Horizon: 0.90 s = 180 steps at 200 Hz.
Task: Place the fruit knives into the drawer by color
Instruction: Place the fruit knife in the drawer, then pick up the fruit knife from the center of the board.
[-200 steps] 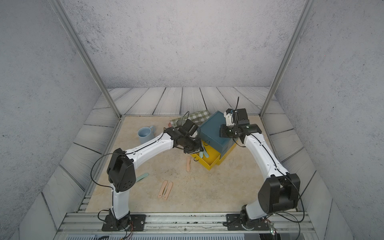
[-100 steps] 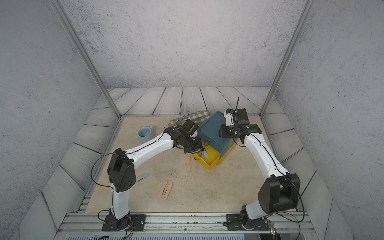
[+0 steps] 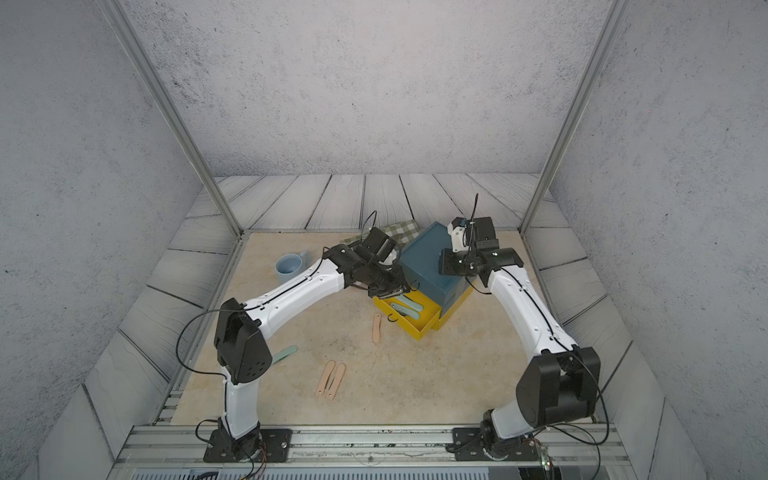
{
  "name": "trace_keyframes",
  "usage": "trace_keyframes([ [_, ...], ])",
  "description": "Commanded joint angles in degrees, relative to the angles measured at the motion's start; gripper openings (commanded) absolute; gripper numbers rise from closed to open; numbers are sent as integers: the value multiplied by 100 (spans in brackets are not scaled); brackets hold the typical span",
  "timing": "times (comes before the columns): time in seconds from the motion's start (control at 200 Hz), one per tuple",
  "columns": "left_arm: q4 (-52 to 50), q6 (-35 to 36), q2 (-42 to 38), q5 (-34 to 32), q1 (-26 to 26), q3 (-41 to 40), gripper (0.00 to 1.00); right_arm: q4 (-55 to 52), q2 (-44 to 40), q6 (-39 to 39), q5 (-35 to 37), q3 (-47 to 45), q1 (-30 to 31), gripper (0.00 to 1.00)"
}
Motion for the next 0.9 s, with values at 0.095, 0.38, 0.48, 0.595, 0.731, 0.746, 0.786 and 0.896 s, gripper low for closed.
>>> trace_keyframes([
  [0.095, -840, 669, -697, -470, 227, 101, 35, -1884, 552, -31, 441, -632, 11, 8],
  [0.38, -1350, 1208, -2666, -1384, 1350, -2658, 41, -1958, 512, -51, 448, -537, 15, 8],
  [0.48, -1391, 1327, -3164, -1463, 1759, -3565, 46, -1975, 507, -57, 445, -524, 13, 8],
  [0.595, -1406, 1447, -3307, -1481, 2117, -4393, 57, -1970, 507, -39, 421, -533, 11, 9],
  [0.731, -1478, 1592, -3008, -1483, 2435, -4918, 66, -1945, 474, -24, 417, -585, 11, 9],
  [0.746, -1513, 1613, -2947, -1485, 2465, -4933, 66, -1944, 473, -18, 414, -593, 11, 9],
  [0.786, -1517, 1637, -2811, -1556, 2492, -5014, 67, -1939, 465, -22, 419, -602, 13, 9],
  [0.896, -1367, 1623, -2601, -1713, 2543, -5241, 67, -1928, 454, -13, 426, -621, 11, 9],
])
